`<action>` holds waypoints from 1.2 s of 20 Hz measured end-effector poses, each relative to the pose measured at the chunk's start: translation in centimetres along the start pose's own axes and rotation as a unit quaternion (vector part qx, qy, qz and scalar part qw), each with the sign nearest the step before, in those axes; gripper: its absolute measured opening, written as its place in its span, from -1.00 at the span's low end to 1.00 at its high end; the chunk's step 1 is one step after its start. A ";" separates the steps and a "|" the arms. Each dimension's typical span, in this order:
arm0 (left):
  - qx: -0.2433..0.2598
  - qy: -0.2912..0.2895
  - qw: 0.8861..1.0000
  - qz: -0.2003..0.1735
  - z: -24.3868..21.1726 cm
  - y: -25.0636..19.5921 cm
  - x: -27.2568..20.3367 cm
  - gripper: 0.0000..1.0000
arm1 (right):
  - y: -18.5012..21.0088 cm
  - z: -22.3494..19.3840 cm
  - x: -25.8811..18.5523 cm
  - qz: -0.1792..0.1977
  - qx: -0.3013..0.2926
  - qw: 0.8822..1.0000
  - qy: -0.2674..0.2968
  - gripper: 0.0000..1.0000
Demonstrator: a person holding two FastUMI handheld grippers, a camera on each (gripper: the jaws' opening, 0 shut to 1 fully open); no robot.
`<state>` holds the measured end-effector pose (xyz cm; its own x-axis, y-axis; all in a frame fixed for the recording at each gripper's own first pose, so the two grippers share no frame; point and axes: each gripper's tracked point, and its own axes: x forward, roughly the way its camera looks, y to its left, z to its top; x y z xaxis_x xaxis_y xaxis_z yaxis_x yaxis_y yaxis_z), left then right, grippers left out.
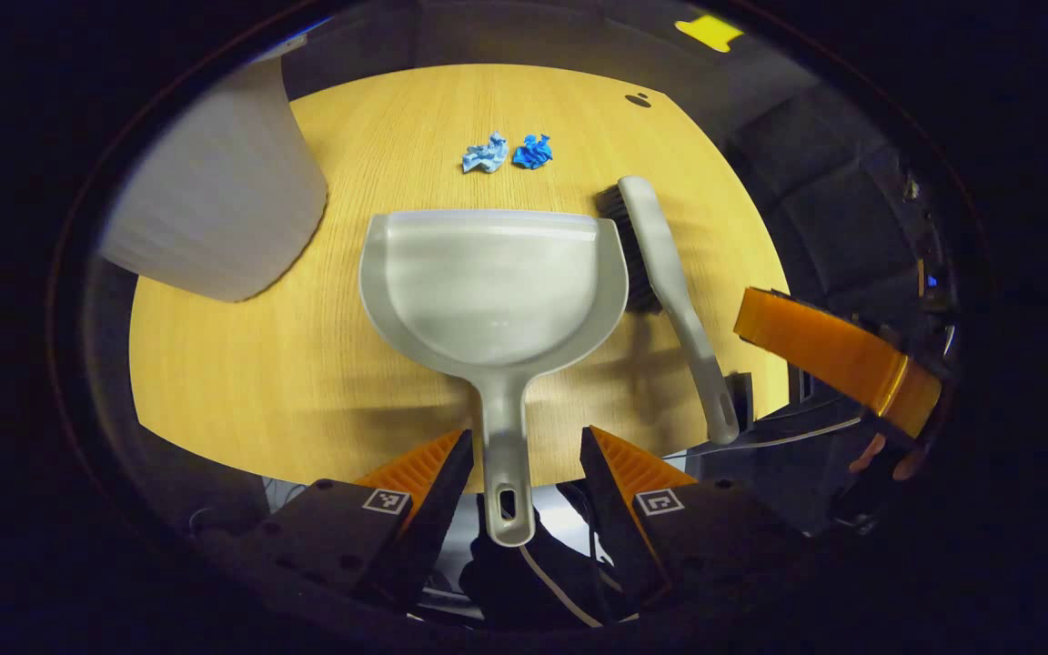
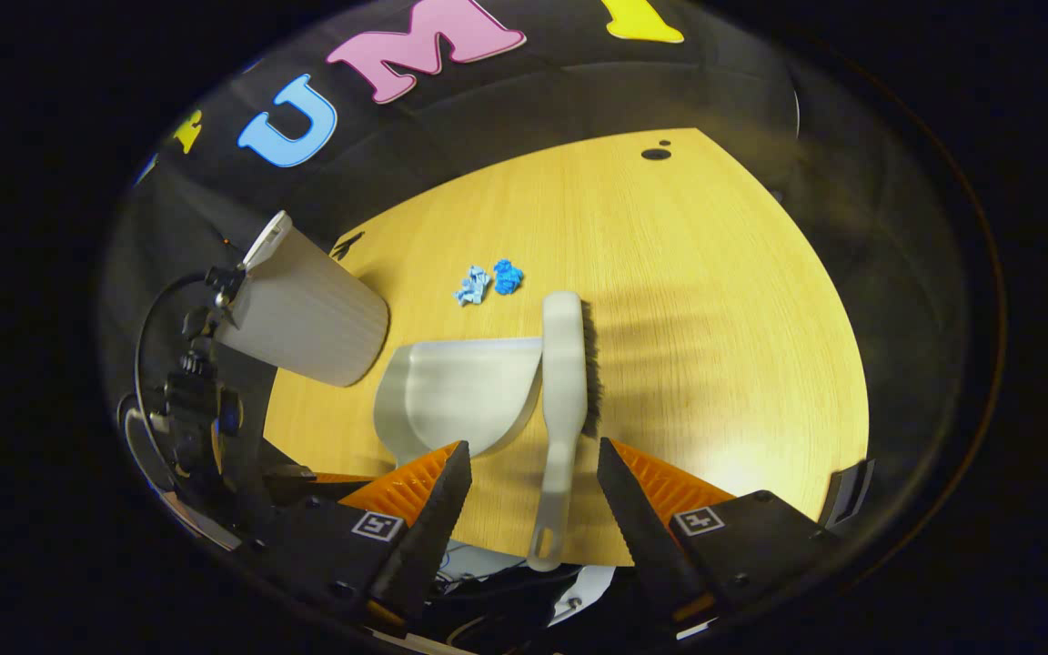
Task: Pick up the small broom and dustpan from the desktop, sweep the trash into the dustpan with the broom, and then empty the trash into the garbage bin.
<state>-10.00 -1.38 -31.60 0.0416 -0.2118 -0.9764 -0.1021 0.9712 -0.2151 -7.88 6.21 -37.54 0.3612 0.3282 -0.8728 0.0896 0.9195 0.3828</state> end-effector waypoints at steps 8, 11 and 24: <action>0.022 0.029 0.999 0.005 2.5 0.8 0.2 0.49 | -1.4 -1.4 2.0 -0.046 -0.011 0.998 0.047 0.80; 0.028 0.026 0.999 0.005 3.6 1.3 1.0 0.45 | -1.4 -2.0 3.4 -0.088 -0.017 0.994 0.063 0.79; 0.011 0.037 0.998 0.052 6.5 2.5 3.9 0.31 | -2.8 -2.8 10.5 -0.152 -0.046 0.973 0.168 0.72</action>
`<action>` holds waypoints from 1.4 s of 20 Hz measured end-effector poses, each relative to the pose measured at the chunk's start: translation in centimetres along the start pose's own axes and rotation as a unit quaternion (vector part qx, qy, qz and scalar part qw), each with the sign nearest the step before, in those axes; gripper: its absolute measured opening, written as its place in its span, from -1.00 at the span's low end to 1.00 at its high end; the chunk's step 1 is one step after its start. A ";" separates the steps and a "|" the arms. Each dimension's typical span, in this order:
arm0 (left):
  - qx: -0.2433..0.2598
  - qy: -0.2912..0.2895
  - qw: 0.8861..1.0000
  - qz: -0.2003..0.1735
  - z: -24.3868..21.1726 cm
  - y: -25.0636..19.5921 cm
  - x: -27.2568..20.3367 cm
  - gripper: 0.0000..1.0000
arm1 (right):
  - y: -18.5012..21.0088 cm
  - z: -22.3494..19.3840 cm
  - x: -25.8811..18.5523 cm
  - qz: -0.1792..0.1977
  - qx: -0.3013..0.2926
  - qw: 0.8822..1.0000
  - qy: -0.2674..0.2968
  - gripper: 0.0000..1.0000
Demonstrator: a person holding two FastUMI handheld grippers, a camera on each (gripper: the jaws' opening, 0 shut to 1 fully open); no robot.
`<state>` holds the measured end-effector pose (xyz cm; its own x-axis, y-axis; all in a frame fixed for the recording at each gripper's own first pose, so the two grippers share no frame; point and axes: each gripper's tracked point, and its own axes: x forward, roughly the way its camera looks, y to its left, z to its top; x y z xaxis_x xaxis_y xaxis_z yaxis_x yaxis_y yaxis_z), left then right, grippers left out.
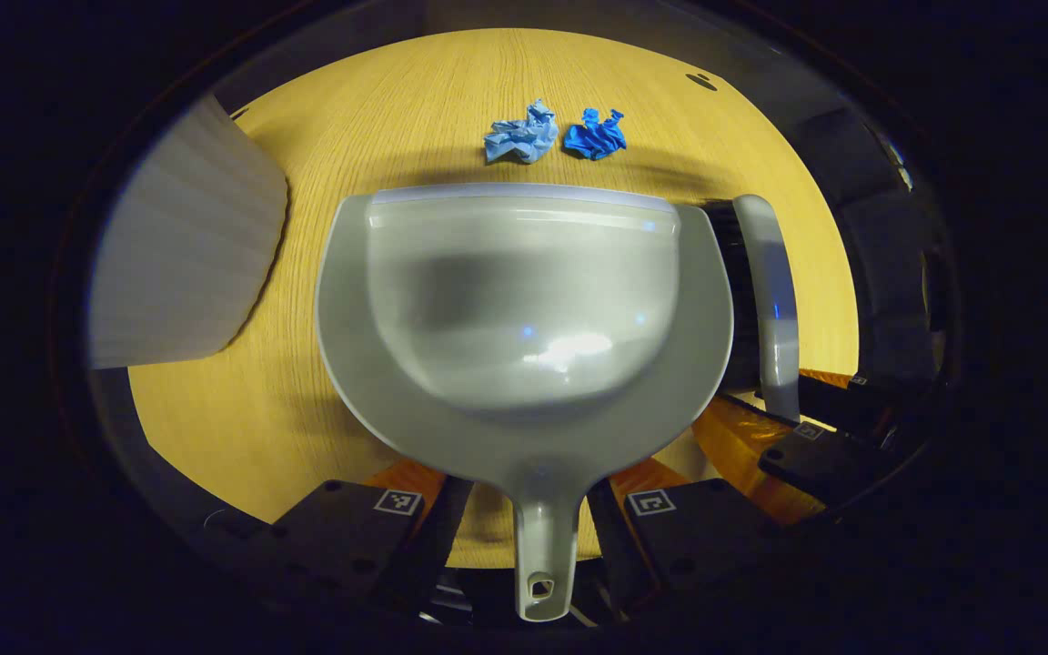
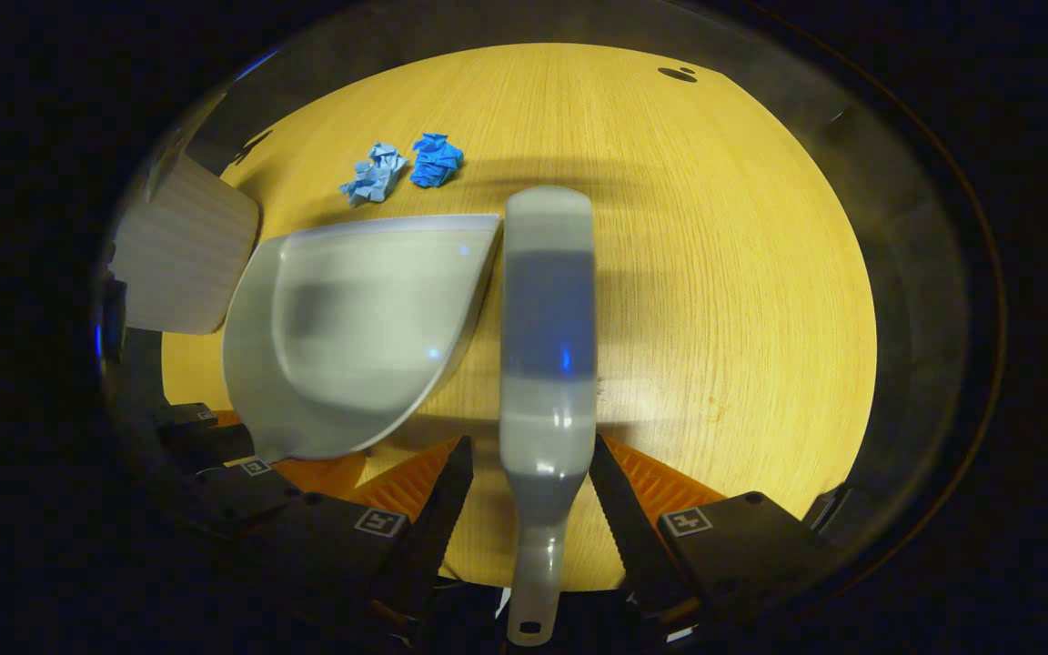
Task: Pick up the small broom and dustpan from the desktop, sweep the trash into the dustpan with the broom, and then empty the trash into the garbage bin.
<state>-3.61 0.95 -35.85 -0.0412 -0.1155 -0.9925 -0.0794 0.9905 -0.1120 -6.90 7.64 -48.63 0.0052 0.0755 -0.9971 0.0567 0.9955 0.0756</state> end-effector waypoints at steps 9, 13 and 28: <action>0.011 -0.007 0.999 0.032 0.7 0.7 -0.2 -0.32 | -1.2 0.4 -0.5 -0.023 -0.014 1.000 -0.004 0.14; 0.021 -0.029 0.999 0.033 0.3 0.8 0.0 -0.36 | -1.2 0.2 0.1 -0.008 -0.041 0.999 -0.019 -0.27; 0.102 -0.011 0.994 0.026 -1.1 2.8 -1.5 -0.48 | -3.3 12.9 -8.5 -0.012 -0.123 0.986 -0.113 -0.59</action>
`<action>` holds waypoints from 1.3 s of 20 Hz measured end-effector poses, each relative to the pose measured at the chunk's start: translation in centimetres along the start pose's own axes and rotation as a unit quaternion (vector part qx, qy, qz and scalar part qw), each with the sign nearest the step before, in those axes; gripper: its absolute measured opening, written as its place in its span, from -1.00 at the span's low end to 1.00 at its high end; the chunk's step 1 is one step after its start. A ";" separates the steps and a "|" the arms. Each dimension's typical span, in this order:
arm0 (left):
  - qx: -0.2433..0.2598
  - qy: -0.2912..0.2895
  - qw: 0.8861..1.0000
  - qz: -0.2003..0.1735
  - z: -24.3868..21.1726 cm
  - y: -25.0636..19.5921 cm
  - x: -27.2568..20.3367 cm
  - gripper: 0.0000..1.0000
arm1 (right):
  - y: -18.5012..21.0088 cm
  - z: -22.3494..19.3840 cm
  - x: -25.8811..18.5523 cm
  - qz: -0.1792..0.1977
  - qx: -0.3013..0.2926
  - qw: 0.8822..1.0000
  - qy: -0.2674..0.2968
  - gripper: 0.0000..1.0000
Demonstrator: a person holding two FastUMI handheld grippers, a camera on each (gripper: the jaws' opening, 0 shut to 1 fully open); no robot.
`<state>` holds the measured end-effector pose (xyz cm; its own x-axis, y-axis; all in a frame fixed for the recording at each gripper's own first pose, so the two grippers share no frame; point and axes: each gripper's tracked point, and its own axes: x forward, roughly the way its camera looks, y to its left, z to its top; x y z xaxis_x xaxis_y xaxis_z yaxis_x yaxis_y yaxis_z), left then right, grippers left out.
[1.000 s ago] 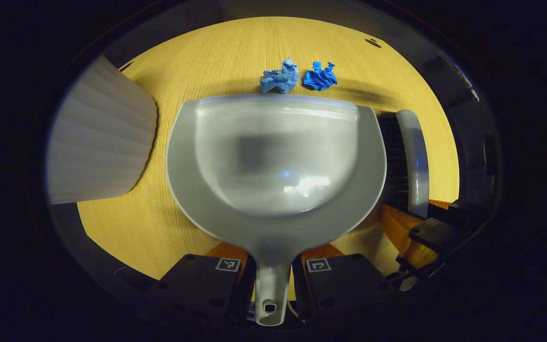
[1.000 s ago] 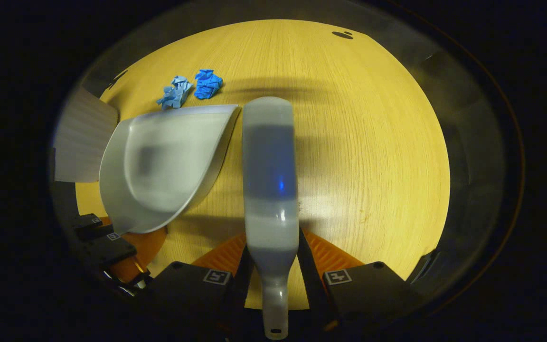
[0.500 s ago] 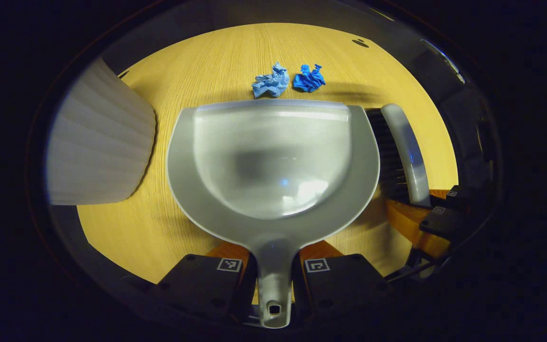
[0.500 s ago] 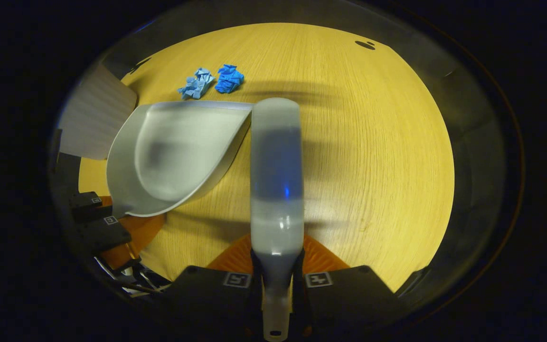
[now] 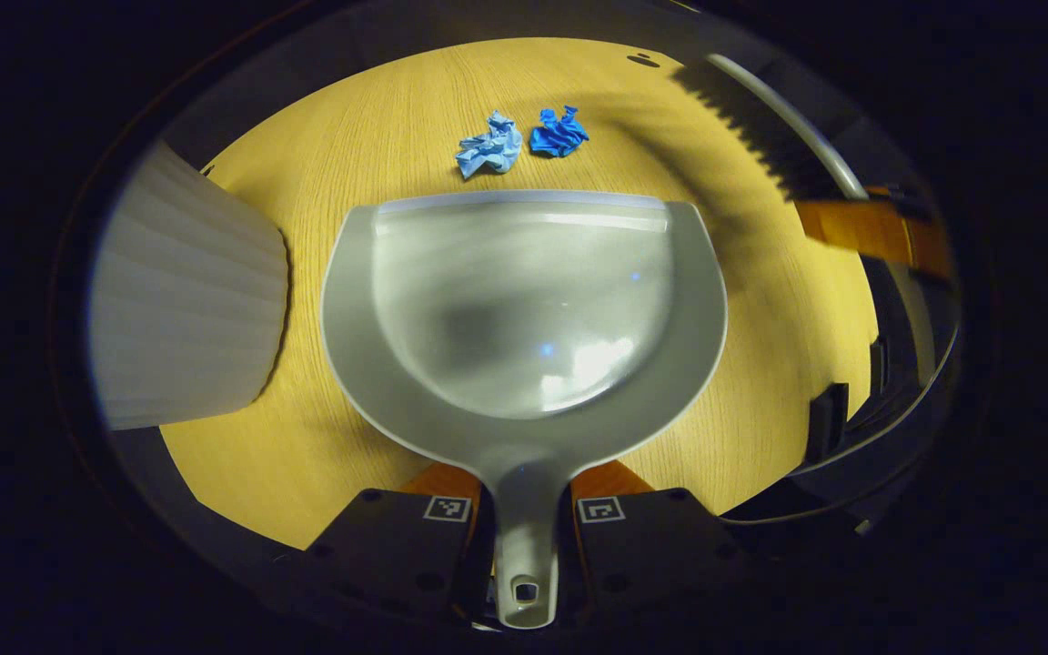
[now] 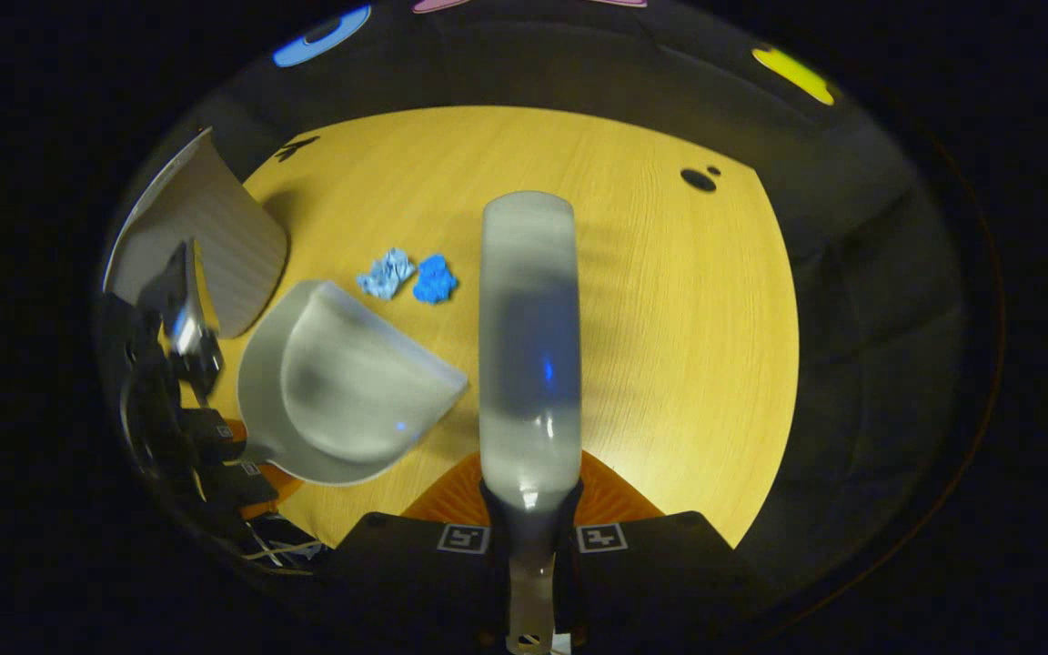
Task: Pick up the small broom and dustpan from the desktop, sweep the trash into the dustpan with the broom, and then empty the trash into the garbage bin.
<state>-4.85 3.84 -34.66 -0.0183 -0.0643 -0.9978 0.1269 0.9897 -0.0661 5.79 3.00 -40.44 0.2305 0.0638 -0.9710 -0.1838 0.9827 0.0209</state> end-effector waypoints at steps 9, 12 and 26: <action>0.077 0.019 0.997 0.023 -3.8 2.9 0.7 -0.48 | -2.1 12.3 6.9 -0.077 -0.208 0.975 -0.005 -0.60; 0.093 0.031 0.995 0.035 -4.7 3.4 1.1 -0.47 | -1.9 10.8 10.4 -0.094 -0.269 0.958 0.036 -0.60; 0.114 0.009 0.993 0.014 -5.1 3.5 1.0 -0.48 | 6.7 -1.3 11.4 0.111 -0.454 0.866 0.177 -0.60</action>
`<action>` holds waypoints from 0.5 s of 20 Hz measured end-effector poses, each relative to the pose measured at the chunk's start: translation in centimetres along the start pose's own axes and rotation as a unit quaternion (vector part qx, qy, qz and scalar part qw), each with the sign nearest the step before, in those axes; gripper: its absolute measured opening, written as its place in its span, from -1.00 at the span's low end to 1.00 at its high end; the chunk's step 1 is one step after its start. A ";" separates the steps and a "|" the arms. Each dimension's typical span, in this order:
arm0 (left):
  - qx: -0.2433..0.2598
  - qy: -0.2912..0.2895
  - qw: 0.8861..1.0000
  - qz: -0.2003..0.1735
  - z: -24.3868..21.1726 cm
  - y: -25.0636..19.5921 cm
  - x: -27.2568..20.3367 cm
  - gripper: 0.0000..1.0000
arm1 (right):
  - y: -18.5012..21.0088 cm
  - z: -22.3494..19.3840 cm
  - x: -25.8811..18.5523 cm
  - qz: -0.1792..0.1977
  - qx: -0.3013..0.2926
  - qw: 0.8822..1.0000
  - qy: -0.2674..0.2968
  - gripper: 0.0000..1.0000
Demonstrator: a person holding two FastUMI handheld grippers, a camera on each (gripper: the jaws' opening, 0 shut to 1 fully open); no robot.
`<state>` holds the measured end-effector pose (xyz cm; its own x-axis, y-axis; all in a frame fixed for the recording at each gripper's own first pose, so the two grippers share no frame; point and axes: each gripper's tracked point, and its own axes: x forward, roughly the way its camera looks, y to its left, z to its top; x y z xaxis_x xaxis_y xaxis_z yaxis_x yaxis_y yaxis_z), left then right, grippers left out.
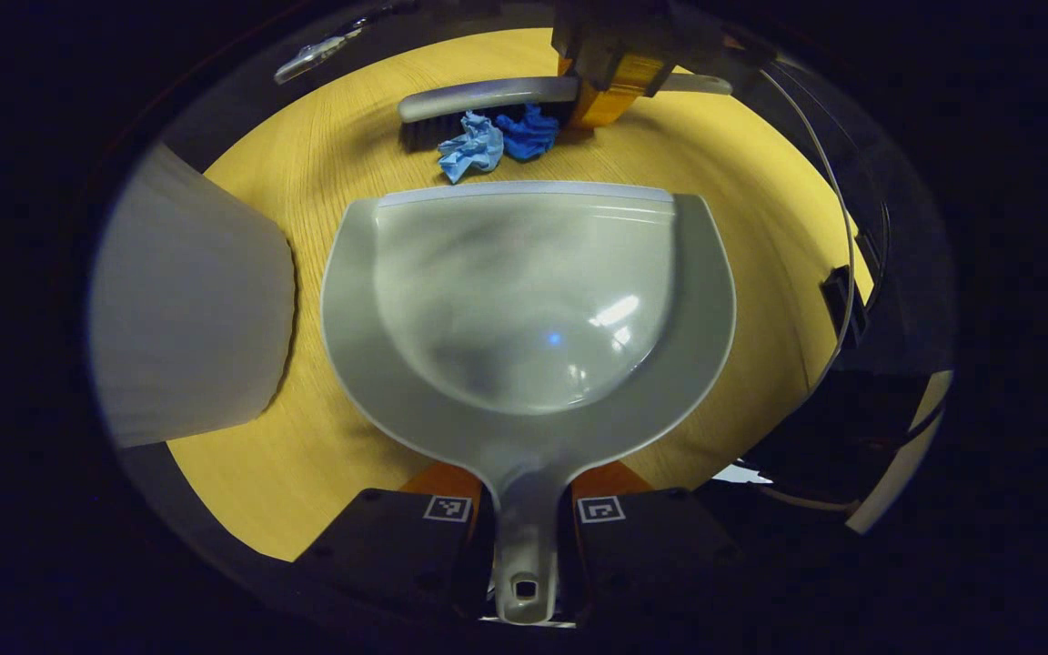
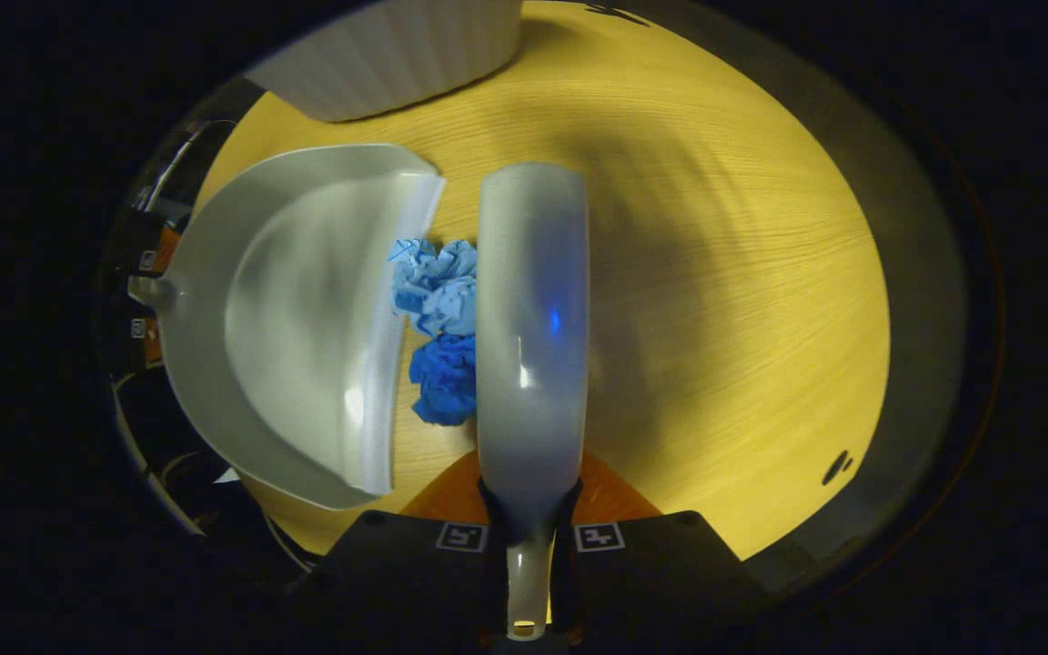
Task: Pick up the small broom and dustpan from the desktop, sweep the trash into the dustpan with the broom, and then empty the trash into the garbage bin.
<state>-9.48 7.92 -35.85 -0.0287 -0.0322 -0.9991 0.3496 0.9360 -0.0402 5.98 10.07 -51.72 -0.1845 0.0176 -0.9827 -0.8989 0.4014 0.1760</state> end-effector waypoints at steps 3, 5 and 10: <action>0.015 -0.016 1.000 0.004 0.1 0.2 0.3 -0.48 | 5.1 -2.0 0.5 0.118 0.019 0.993 0.005 -0.70; 0.027 -0.015 0.999 0.012 -0.6 0.3 0.3 -0.48 | 5.1 -3.3 0.6 0.144 0.040 0.989 -0.004 -0.60; 0.009 -0.041 0.999 0.020 -0.3 0.1 -0.3 -0.48 | 5.3 -3.4 -1.5 0.166 0.143 0.972 -0.091 -0.60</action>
<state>-9.75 8.09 -35.52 0.0634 -0.0238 -0.9977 0.3657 0.9307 0.0010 0.17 9.07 -49.17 -0.3479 0.3412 -0.8733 -0.6507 0.5827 0.4869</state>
